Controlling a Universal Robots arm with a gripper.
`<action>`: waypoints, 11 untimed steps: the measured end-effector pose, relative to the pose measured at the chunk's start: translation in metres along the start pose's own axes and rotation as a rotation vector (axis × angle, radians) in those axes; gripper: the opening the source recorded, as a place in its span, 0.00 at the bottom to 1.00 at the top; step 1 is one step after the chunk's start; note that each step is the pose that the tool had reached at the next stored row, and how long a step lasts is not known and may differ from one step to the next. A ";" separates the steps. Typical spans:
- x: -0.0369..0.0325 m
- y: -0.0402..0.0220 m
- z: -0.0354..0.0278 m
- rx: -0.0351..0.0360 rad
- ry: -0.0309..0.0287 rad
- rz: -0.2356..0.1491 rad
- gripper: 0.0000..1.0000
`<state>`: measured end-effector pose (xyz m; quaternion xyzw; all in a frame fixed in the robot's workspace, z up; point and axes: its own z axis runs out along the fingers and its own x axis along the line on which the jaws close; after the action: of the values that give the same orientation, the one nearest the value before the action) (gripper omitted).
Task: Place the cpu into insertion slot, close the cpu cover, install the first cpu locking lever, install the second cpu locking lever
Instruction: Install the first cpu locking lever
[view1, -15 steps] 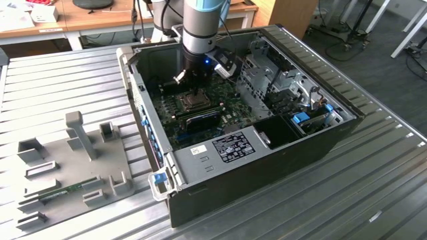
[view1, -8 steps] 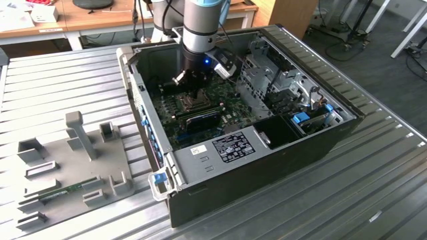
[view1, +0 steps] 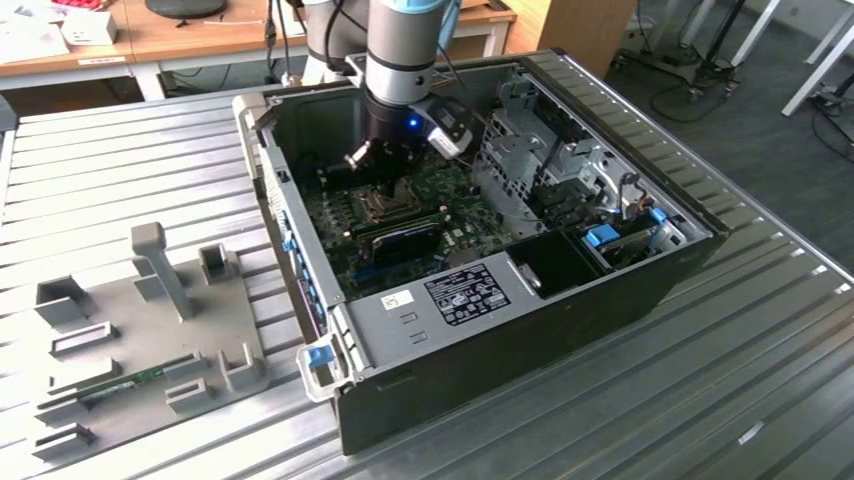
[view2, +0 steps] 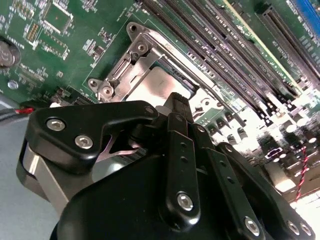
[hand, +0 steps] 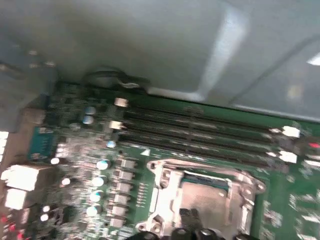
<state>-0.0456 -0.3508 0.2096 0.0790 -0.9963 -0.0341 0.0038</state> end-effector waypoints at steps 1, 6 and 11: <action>0.0000 0.0000 0.0000 -0.0001 -0.0013 0.018 0.10; 0.0000 0.0000 0.0000 -0.0001 -0.0047 0.069 0.10; 0.0004 0.0000 -0.0001 0.0006 -0.0097 0.069 0.10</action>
<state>-0.0461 -0.3508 0.2096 0.0444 -0.9984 -0.0340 0.0001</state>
